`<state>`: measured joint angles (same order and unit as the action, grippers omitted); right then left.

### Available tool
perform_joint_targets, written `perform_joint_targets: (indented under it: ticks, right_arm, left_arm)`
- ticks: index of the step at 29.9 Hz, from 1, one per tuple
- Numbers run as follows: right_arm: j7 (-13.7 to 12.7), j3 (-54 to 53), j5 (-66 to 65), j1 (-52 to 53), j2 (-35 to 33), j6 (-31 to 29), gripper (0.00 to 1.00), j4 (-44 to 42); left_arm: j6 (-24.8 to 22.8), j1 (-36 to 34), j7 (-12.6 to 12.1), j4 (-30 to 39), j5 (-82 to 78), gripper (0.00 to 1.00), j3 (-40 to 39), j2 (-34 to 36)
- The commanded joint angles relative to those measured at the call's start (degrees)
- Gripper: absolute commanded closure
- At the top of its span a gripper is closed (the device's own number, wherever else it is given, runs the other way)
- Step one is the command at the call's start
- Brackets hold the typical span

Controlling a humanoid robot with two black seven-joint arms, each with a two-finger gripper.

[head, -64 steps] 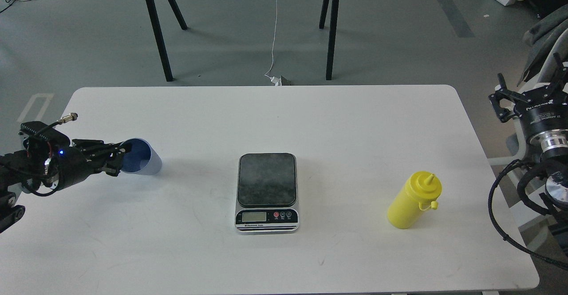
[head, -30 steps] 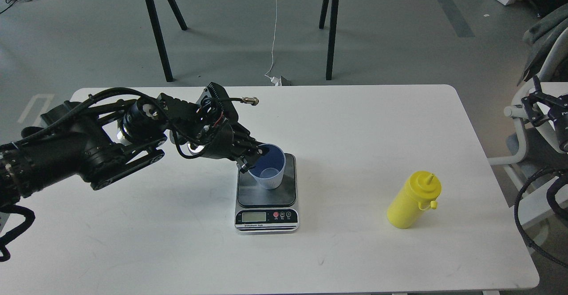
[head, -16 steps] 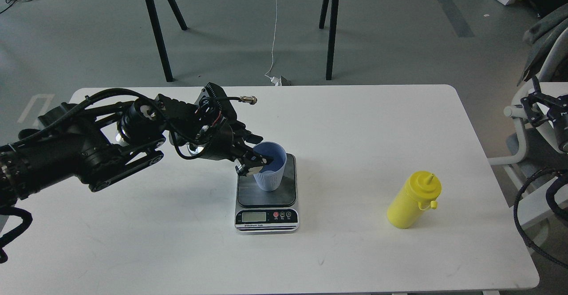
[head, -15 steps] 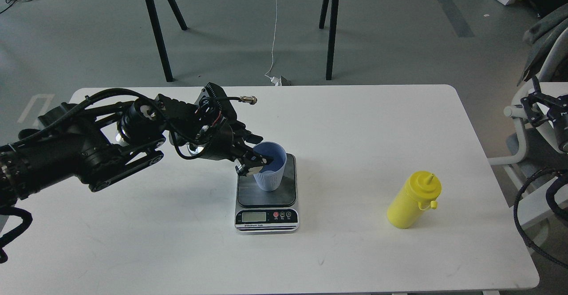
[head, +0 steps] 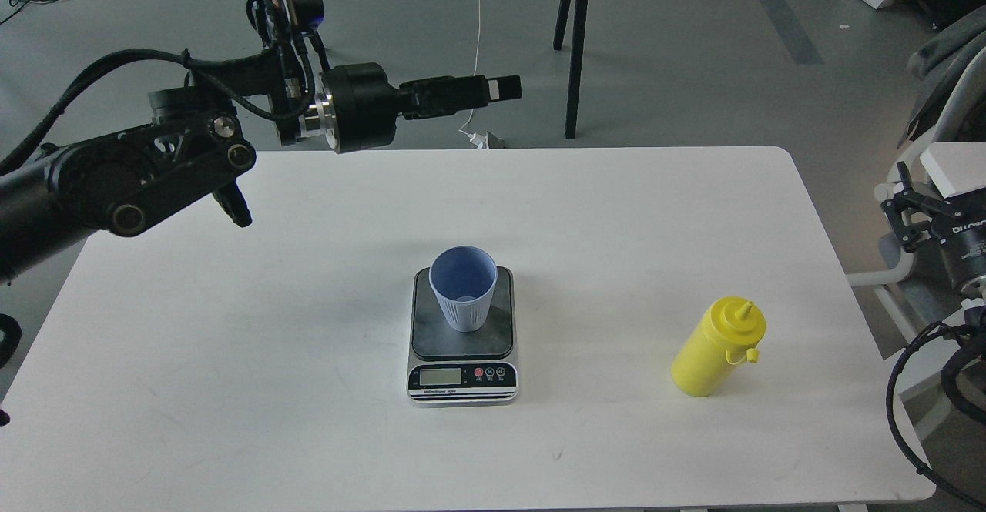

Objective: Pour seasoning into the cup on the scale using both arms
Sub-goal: 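Release the cup and raise the left gripper away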

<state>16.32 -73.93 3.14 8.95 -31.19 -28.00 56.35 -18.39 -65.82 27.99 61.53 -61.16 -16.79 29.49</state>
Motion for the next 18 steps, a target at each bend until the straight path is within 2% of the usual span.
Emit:
perform_joint_targets:
  ticks: [1, 7, 10, 15, 18]
  right_arm:
    - [0.2, 0.1, -0.9, -3.2, 0.0, 0.0, 0.00, 2.4]
    - [-0.1, -0.7, -0.7, -2.7, -1.4, 0.0, 0.00, -3.7]
    - [-0.6, -0.2, -0.1, -3.3, -1.9, 0.0, 0.00, -3.3]
    - [-1.2, 0.9, 8.0, -10.0, -1.1, 0.0, 0.00, 0.3]
    - [-4.1, 3.0, 15.8, -16.0, -1.1, 0.0, 0.00, 7.2]
  left_arm:
    - [0.3, 0.7, 0.0, -2.9, 14.3, 0.00, -0.4, 0.4]
    - [-0.4, 1.0, 0.0, -6.9, 37.2, 0.00, -1.9, 0.0]
    - [-2.8, 2.1, 0.0, -9.3, 51.3, 0.00, -3.0, -0.3]
    - [-6.1, 6.9, 0.0, -10.6, 65.9, 0.00, -6.9, 0.0]
    - [-6.0, 11.3, 0.0, -10.5, 68.5, 0.00, -12.9, -0.1]
